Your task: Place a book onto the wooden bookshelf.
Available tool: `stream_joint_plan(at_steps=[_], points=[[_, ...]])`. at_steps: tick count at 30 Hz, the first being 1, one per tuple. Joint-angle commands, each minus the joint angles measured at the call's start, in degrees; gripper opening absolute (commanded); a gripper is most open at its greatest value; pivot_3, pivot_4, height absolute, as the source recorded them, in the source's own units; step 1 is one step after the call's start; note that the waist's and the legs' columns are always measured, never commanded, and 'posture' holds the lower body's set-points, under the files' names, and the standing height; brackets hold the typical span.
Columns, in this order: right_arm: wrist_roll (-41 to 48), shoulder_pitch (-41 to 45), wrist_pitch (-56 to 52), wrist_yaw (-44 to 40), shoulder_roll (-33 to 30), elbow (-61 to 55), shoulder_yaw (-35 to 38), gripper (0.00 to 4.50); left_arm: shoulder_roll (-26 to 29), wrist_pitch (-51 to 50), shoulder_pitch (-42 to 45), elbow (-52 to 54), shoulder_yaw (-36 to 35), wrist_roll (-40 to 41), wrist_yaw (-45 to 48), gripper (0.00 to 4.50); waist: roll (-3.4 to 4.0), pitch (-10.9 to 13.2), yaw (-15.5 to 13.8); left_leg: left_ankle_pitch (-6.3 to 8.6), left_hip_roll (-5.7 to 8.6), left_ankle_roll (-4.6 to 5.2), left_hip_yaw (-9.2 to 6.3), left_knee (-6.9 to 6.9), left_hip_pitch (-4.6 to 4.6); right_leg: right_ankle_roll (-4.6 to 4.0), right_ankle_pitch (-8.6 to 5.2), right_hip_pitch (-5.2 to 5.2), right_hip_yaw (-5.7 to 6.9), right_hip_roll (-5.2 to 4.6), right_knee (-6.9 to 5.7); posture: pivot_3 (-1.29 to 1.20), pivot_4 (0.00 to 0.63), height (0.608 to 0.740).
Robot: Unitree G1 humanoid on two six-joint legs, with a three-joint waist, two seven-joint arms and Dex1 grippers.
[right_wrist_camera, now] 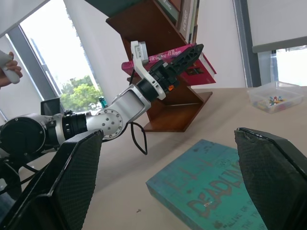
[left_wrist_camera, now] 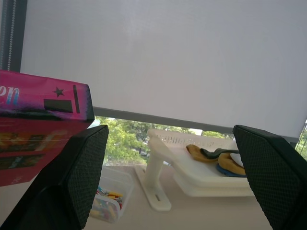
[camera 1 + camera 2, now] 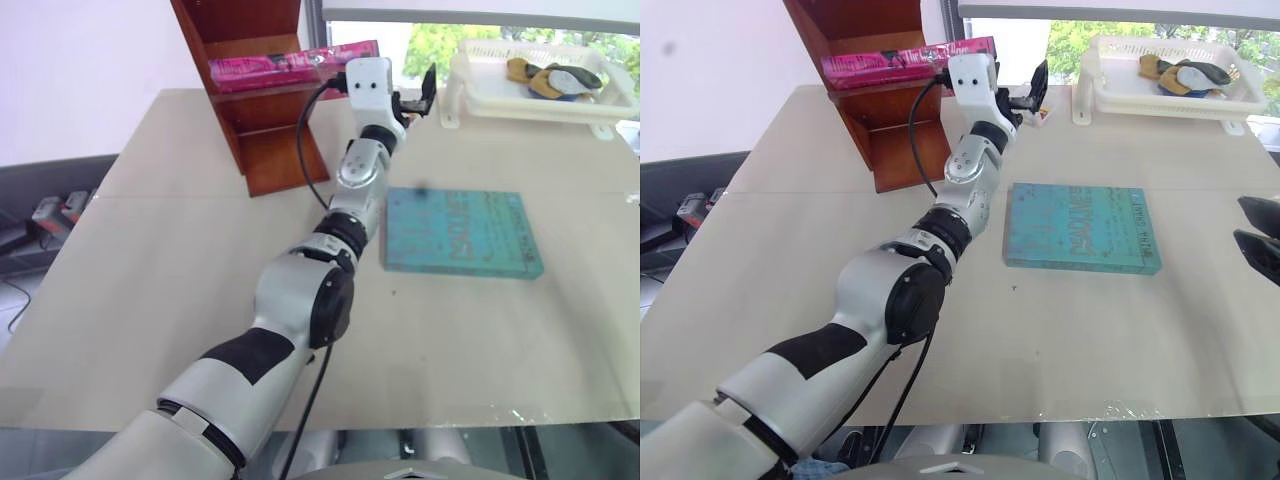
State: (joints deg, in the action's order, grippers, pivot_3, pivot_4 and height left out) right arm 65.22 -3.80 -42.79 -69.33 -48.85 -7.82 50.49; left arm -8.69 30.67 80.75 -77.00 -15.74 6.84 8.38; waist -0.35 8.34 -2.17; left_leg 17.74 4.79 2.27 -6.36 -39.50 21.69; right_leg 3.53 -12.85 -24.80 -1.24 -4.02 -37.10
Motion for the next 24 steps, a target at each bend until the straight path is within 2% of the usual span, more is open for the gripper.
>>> stream_joint_plan(at_steps=[1,4,7,9,13,15,19,24], points=[[0.7,0.4,1.1,-0.2,-1.0,-0.4,1.6,4.50,-0.5,1.9,2.5,1.0,0.2,-1.0,-0.4,4.48,0.00,0.0,0.0,0.00,0.00,0.00,0.00,0.00,0.00,0.00,0.00,0.00,0.00,0.00,0.00,0.00,0.150,0.740],[0.3,1.4,1.3,-0.3,-1.5,0.6,0.6,4.50,-0.2,2.7,2.3,1.3,0.1,-0.9,-0.4,4.48,0.00,0.0,0.0,0.00,0.00,0.00,0.01,0.00,0.00,0.00,0.00,0.00,0.00,0.00,-0.01,0.00,0.150,0.740],[0.3,2.0,1.1,-0.5,-2.1,1.0,0.2,4.50,0.4,5.0,1.0,2.3,-0.6,0.3,3.7,4.48,0.00,0.0,0.0,0.00,0.00,0.00,0.01,0.00,0.00,0.00,0.00,0.00,-0.01,0.00,0.00,0.00,0.150,0.740],[0.5,1.7,0.8,-0.7,-2.2,0.8,0.6,4.50,1.4,6.4,-1.7,3.9,-1.2,2.3,10.3,4.48,0.00,0.0,0.0,0.00,0.00,0.00,0.01,0.01,0.00,0.00,0.00,-0.02,0.00,0.00,0.00,0.00,0.150,0.740],[0.4,0.2,0.4,-1.3,-2.0,0.9,0.6,4.50,6.7,5.2,-12.3,11.7,0.0,6.0,28.7,4.48,0.16,-0.1,0.6,0.00,-0.02,0.00,0.12,0.10,-0.10,0.00,0.00,-0.01,-0.10,0.01,-0.02,0.00,0.150,0.740],[0.2,0.0,0.6,-1.5,-1.9,1.3,0.2,4.50,9.5,2.3,-17.9,18.5,1.0,8.0,34.9,4.48,0.16,-0.1,1.6,0.00,-0.04,0.00,0.16,0.14,-0.17,-0.01,0.00,-0.01,-0.17,0.01,-0.08,0.00,0.150,0.740],[0.0,1.1,0.8,-1.9,-2.2,2.5,-1.5,4.50,16.7,-6.8,-29.8,37.4,3.3,10.4,39.1,4.48,0.14,-0.1,1.9,0.00,-0.08,0.00,0.17,0.05,-0.14,-0.01,0.00,-0.06,-0.22,-0.01,-0.13,0.00,0.150,0.740],[-1.5,1.7,0.8,-3.2,-2.8,4.1,-3.5,4.50,28.9,-31.8,-47.2,67.7,4.7,17.1,39.7,4.48,0.18,-0.1,2.2,0.00,-0.11,0.00,0.16,0.05,-0.17,-0.02,0.00,-0.05,-0.29,-0.11,-0.18,0.00,0.150,0.740]])
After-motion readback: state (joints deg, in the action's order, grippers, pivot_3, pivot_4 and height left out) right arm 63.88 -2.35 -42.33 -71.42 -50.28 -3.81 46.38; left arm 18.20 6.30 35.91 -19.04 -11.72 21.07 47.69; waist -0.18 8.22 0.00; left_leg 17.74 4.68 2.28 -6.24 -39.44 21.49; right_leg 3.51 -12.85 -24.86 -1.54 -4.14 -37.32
